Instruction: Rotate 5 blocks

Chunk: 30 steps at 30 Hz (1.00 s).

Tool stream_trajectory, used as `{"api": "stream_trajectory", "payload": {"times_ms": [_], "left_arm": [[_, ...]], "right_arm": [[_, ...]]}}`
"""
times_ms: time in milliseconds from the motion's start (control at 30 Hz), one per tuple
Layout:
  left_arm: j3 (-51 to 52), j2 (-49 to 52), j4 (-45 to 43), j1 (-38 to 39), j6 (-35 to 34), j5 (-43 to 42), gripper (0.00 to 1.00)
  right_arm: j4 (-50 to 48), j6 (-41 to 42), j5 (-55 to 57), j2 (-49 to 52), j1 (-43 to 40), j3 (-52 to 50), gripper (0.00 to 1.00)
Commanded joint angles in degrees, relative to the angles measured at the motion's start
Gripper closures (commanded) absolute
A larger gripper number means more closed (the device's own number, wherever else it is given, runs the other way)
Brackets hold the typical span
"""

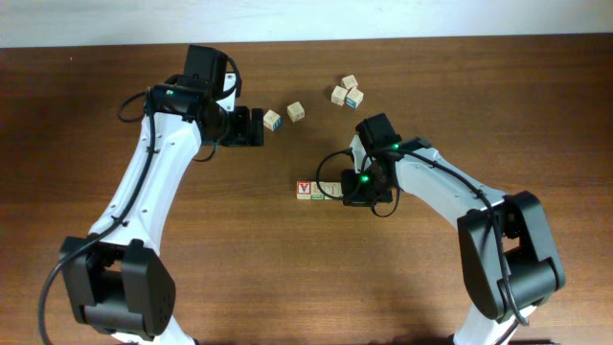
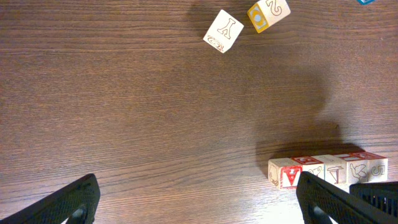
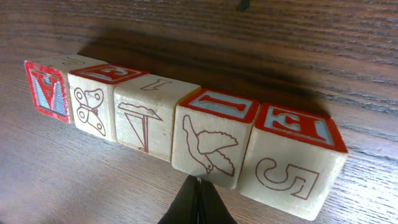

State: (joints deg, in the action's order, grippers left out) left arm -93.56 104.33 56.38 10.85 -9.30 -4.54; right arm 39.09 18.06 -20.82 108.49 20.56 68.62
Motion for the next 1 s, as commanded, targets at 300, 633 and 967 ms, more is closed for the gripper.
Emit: {"api": "stream_trajectory", "payload": {"times_ms": [300,633,967], "left_arm": [[-0.9,0.2,0.1,-0.2,-0.5,-0.7,0.01],[-0.9,0.2,0.1,-0.2,-0.5,-0.6,0.01],[-0.9,0.2,0.1,-0.2,-0.5,-0.6,0.01]], "right_arm": [[-0.5,0.5,0.5,0.6,0.0,0.8,0.96],[1.5,0.2,-0.3,-4.3,-0.1,2.2,0.96],[7.5,0.3,6.1,-6.8,-3.0,2.0,0.96]]}}
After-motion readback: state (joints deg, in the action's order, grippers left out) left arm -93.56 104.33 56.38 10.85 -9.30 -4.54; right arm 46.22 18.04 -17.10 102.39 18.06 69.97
